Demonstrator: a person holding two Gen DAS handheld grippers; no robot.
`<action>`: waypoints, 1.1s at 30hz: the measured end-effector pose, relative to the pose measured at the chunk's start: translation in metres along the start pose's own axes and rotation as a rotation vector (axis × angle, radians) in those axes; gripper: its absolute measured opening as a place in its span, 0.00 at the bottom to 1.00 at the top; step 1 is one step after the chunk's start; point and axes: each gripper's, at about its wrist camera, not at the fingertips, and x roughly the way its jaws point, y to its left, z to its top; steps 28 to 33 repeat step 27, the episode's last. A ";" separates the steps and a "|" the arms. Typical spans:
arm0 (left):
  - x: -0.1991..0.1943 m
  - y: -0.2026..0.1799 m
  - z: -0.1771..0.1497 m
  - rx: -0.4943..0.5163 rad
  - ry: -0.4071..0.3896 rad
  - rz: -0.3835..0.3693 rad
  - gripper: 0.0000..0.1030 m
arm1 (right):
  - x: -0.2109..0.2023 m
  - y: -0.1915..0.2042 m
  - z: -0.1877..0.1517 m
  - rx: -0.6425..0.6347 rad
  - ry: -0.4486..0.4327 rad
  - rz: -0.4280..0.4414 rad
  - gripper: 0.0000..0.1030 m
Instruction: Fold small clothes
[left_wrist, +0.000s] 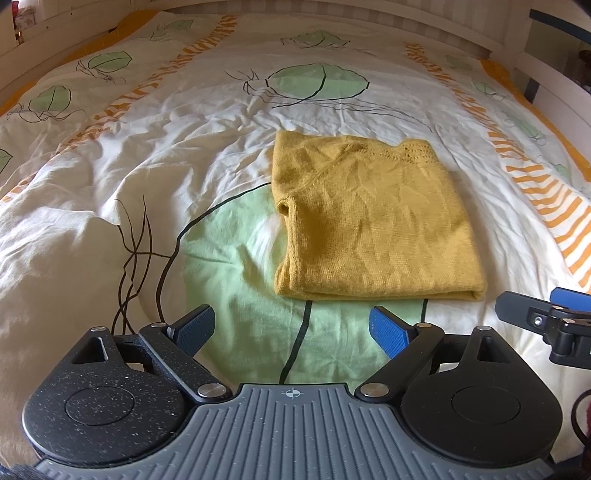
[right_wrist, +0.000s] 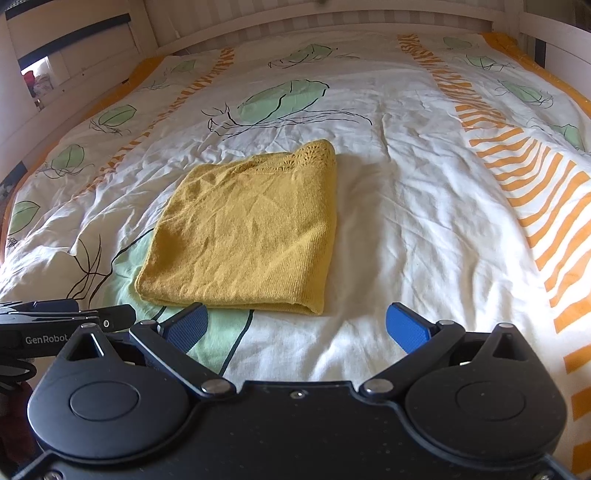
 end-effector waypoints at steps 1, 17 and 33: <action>0.001 0.000 0.001 -0.001 0.003 0.000 0.88 | 0.001 0.000 0.001 0.000 0.003 0.000 0.99; 0.011 0.005 0.010 -0.016 0.034 0.001 0.88 | 0.017 -0.002 0.013 0.011 0.039 -0.001 0.99; 0.013 0.009 0.011 -0.016 0.036 -0.002 0.88 | 0.024 -0.003 0.014 0.019 0.059 0.004 0.99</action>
